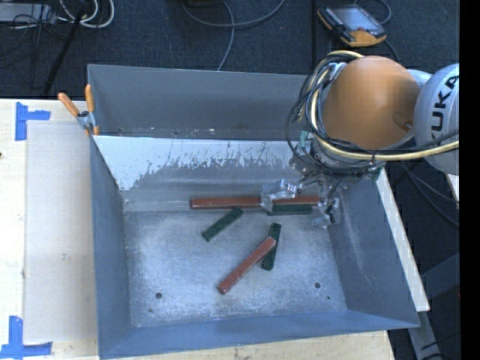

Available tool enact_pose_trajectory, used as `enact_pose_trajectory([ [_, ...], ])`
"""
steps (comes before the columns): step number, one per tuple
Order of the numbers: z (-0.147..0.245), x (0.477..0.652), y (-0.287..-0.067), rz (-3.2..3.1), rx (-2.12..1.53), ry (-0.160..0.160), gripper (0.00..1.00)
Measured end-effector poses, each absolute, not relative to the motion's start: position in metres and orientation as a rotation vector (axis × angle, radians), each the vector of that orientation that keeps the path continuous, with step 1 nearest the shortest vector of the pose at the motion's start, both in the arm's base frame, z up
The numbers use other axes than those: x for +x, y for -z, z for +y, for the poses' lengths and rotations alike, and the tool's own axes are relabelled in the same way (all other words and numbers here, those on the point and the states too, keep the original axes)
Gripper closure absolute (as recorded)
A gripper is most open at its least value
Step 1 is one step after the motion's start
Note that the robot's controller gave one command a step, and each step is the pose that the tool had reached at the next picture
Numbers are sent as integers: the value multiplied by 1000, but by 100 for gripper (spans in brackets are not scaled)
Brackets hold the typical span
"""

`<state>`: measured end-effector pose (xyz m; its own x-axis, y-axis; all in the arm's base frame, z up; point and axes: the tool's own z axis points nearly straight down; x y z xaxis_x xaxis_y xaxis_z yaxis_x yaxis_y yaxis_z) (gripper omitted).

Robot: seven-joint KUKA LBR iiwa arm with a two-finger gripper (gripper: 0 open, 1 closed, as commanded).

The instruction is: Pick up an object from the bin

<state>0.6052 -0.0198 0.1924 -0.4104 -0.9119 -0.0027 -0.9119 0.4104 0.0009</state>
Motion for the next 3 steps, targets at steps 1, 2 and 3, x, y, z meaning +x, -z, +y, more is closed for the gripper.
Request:
enact_pose_trajectory([
  [1,-7,586,-119,2481,-1933,-10,0],
  [2,9,566,-162,2345,-2088,-2,0],
  [3,-3,591,-65,2239,-2209,-11,0],
])
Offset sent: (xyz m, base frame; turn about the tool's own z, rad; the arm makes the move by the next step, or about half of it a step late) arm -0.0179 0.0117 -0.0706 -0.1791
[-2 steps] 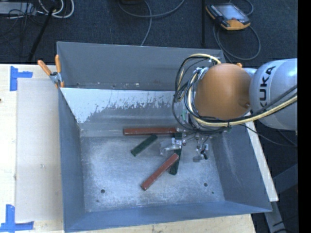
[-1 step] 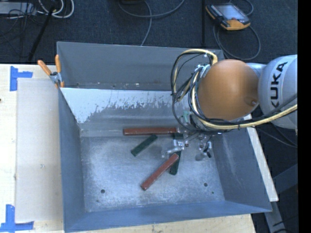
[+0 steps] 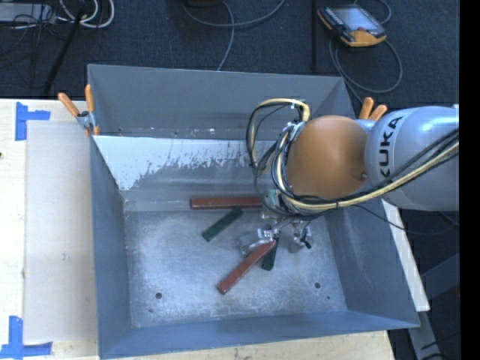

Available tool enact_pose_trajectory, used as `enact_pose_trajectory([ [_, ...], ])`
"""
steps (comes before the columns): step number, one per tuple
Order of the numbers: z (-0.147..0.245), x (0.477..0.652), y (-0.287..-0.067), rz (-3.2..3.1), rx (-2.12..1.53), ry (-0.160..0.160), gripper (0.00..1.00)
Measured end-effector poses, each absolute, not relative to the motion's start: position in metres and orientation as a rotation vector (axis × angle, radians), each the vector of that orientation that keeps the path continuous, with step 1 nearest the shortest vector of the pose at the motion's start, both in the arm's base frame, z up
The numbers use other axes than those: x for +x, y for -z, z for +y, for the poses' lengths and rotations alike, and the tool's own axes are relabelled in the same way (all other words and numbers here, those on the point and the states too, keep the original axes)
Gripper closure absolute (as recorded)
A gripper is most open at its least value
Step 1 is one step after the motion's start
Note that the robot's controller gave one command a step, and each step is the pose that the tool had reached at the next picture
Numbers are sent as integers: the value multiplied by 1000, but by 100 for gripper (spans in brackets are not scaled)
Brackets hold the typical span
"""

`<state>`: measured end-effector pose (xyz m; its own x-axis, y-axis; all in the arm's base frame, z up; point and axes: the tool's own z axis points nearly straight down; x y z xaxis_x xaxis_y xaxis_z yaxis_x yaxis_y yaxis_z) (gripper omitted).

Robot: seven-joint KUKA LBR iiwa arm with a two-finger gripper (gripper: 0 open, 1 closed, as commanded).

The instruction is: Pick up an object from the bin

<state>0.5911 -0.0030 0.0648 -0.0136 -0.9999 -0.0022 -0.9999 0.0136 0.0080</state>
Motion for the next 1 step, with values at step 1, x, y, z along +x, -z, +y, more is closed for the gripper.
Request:
enact_pose_trajectory([
  [1,-3,593,-70,-2241,2202,7,100],
])
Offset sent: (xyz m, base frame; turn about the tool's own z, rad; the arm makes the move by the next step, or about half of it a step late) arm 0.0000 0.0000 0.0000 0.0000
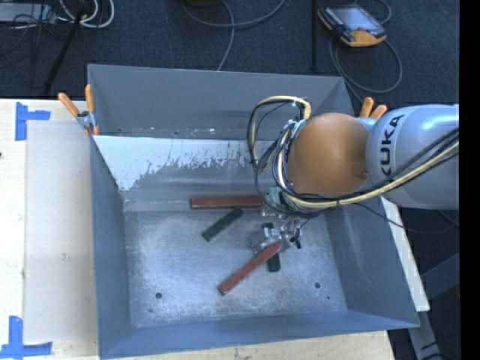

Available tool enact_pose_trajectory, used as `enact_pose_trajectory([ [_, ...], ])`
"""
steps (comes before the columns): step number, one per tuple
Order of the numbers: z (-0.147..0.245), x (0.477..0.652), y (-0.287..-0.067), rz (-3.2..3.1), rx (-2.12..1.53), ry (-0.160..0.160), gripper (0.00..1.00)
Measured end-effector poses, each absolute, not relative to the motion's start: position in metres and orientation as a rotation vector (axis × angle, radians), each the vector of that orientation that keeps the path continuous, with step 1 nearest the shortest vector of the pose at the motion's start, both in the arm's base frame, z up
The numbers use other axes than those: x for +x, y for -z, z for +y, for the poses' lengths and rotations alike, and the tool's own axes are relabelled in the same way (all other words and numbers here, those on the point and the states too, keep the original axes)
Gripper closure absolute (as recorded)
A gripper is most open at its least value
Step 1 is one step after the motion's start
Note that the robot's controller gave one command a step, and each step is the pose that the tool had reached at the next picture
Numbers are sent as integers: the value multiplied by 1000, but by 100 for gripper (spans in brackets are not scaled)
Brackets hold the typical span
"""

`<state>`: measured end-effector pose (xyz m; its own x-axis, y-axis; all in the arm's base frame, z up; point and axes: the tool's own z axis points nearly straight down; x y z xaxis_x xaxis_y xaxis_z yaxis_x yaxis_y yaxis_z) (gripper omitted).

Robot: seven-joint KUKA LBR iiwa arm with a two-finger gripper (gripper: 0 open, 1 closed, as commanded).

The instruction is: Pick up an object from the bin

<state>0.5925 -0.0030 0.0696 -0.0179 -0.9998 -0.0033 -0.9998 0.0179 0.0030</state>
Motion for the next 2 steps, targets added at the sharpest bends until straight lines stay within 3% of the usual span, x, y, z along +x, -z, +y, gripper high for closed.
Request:
enact_pose_trajectory([
  [1,-31,592,-147,2182,-2255,6,100],
  [2,-22,585,-250,2171,-2262,7,100],
])
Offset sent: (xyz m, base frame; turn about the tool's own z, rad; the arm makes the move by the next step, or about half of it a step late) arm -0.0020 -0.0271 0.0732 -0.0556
